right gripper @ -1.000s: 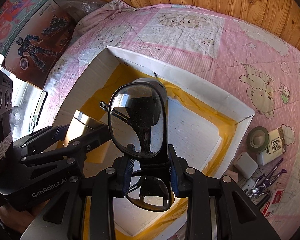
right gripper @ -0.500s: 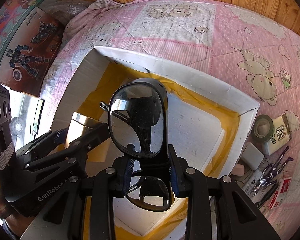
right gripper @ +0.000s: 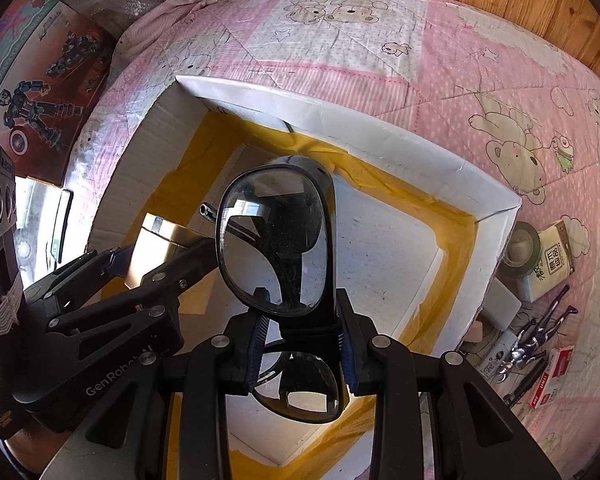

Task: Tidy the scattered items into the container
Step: 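Carry the tin and eyeglasses over the white box with both tools, then lower and release the tin with the left tool while the right tool releases the eyeglasses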

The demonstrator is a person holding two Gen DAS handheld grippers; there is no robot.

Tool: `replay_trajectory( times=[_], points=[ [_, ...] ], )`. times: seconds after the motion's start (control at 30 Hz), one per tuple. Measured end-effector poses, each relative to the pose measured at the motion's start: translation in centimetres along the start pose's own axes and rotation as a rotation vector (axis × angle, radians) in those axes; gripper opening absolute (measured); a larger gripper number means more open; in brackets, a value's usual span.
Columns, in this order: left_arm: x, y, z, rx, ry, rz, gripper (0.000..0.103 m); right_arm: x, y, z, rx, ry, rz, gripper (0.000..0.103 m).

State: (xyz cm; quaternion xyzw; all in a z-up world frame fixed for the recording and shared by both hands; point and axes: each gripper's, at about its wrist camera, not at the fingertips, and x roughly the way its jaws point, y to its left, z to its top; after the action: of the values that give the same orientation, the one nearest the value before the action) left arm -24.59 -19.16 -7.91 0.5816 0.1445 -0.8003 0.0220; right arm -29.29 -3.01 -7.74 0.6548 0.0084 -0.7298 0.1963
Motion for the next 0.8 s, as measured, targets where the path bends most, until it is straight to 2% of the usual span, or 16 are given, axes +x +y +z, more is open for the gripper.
replay_trajectory(
  times=[0.3, 0.53, 0.8],
  points=[
    [2.0, -0.2, 0.5, 0.018, 0.055, 0.031, 0.052, 0.5, 0.5, 0.1, -0.044, 0.011, -0.091, 0.033],
    [2.4, -0.1, 1.2, 0.012, 0.057, 0.034, 0.052, 0.3, 0.4, 0.4, -0.003, 0.017, -0.078, 0.033],
    [3.2, 0.4, 1.8, -0.004, 0.062, 0.034, 0.052, 0.7, 0.5, 1.0, 0.034, 0.021, -0.115, 0.033]
  ],
)
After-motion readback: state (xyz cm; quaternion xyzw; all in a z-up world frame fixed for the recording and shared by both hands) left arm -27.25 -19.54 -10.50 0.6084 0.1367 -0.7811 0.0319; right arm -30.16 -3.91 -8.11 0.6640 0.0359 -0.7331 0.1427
